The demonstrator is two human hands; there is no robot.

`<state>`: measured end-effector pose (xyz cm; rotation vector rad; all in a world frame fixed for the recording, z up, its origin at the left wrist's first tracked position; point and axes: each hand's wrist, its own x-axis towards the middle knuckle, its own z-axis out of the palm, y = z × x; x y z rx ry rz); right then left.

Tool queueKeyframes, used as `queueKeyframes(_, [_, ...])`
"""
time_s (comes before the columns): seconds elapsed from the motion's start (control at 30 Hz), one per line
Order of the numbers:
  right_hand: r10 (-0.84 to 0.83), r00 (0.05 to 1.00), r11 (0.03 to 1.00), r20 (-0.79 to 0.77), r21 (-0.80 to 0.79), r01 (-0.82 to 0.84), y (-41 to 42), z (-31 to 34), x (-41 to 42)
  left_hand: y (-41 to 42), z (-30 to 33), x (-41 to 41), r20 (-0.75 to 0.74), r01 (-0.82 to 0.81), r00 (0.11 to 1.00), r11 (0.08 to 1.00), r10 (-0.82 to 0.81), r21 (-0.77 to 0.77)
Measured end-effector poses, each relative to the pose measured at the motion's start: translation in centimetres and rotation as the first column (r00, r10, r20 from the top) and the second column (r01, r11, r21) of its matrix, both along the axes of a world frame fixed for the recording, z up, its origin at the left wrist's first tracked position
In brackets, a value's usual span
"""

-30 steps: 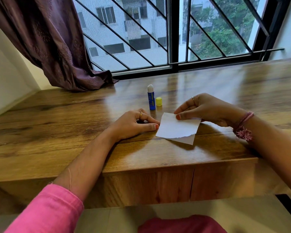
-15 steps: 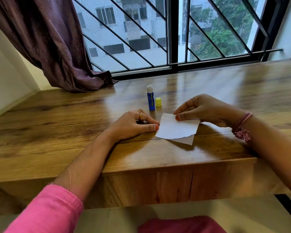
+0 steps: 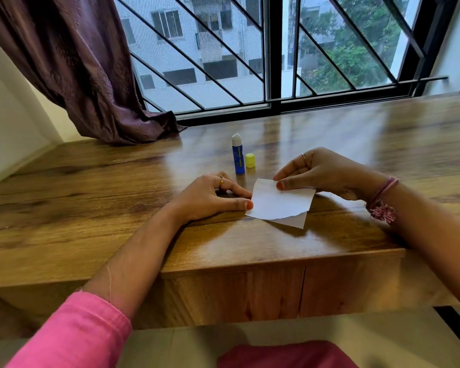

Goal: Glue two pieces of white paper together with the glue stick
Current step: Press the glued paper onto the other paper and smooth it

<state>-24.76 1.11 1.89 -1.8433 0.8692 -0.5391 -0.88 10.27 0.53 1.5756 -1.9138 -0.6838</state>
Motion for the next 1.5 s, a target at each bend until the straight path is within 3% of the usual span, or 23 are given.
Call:
queueKeyframes(0.6, [0.003,1.000,0.998,-0.012,-0.061,-0.004,-0.26,-0.30,0.04,-0.12,-0.14,0.07,-0.013,0.005,1.000,1.000,-0.005,-0.006])
queueKeyframes(0.9, [0.072,0.997,0.997,0.019,-0.002,-0.072,-0.16,0.16,-0.40,-0.09,-0.15,0.10,-0.020,0.006,1.000,1.000,-0.006,-0.006])
queueKeyframes(1.5, [0.055,0.998,0.998,0.042,0.006,-0.055,-0.74,0.06,-0.66,-0.13,-0.16,-0.01,-0.036,0.006,0.999,1.000,-0.007,-0.003])
